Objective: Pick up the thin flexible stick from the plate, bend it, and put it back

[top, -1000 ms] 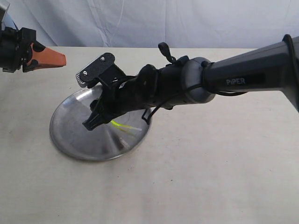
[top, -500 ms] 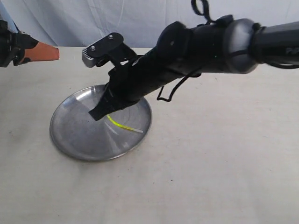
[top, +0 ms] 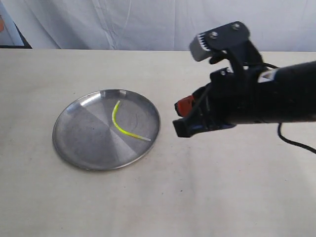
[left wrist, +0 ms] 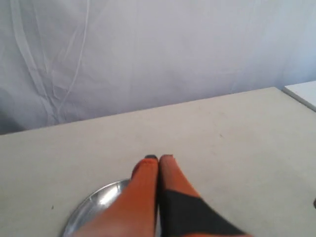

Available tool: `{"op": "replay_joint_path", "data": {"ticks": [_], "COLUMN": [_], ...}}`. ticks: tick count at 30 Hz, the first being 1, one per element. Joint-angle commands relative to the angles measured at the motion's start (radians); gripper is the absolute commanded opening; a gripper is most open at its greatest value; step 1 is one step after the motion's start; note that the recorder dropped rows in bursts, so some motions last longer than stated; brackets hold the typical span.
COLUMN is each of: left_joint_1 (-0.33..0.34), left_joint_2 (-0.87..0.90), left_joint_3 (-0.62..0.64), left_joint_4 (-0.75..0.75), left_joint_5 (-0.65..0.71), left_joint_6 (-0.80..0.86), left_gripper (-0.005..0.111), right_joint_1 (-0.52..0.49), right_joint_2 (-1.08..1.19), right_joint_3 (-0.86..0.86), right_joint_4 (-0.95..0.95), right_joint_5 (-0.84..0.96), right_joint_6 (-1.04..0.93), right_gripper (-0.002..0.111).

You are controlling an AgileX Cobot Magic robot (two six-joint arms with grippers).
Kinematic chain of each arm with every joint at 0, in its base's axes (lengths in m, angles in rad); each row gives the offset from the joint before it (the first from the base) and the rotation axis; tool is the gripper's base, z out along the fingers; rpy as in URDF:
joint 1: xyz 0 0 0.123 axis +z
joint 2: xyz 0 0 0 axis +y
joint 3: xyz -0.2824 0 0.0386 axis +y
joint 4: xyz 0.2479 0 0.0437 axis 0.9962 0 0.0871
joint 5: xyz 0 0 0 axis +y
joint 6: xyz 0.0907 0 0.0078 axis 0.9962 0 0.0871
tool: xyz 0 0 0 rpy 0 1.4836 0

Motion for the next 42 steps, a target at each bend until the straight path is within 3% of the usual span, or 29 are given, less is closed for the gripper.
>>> {"op": "replay_joint_path", "data": {"ticks": [1,12,14,17,23,30,32,37,42], "left_joint_1": [0.005,0.005,0.005,0.005,0.005,0.005,0.005,0.005,0.005], "left_joint_2": [-0.09,-0.134,-0.134,-0.134,-0.134,-0.134,-0.134,-0.134,-0.134], "left_joint_3": [0.022,0.022,0.022,0.022,0.022,0.022,0.022,0.022,0.022], "left_joint_4": [-0.015,-0.015,-0.015,-0.014,-0.014,-0.014,-0.014,-0.014,-0.014], "left_joint_5": [-0.011,-0.011,-0.011,-0.016,-0.016,-0.016,-0.016,-0.016,-0.018], "left_joint_6": [-0.012,-0.012,-0.012,-0.012,-0.012,-0.012,-0.012,-0.012,-0.012], "left_gripper": [0.0,0.0,0.0,0.0,0.0,0.0,0.0,0.0,0.0], "right_joint_1": [-0.004,-0.004,-0.009,-0.068,-0.313,-0.342,-0.342,-0.374,-0.458], "right_joint_2": [-0.189,-0.42,-0.472,-0.575,-0.799,-0.895,-0.901,-0.974,-1.081], "right_joint_3": [0.064,0.064,0.066,0.123,0.369,0.52,0.549,0.592,0.667], "right_joint_4": [0.007,0.004,-0.067,-0.062,0.15,0.137,0.071,-0.333,-0.394], "right_joint_5": [0.01,0.018,-0.014,-0.101,-0.245,-0.289,-0.306,-0.277,-0.264], "right_joint_6": [0.017,0.017,0.004,0.008,0.039,0.039,0.08,0.441,0.51], "right_gripper": [0.0,0.0,0.0,0.0,0.0,0.0,0.0,0.0,0.0]}}
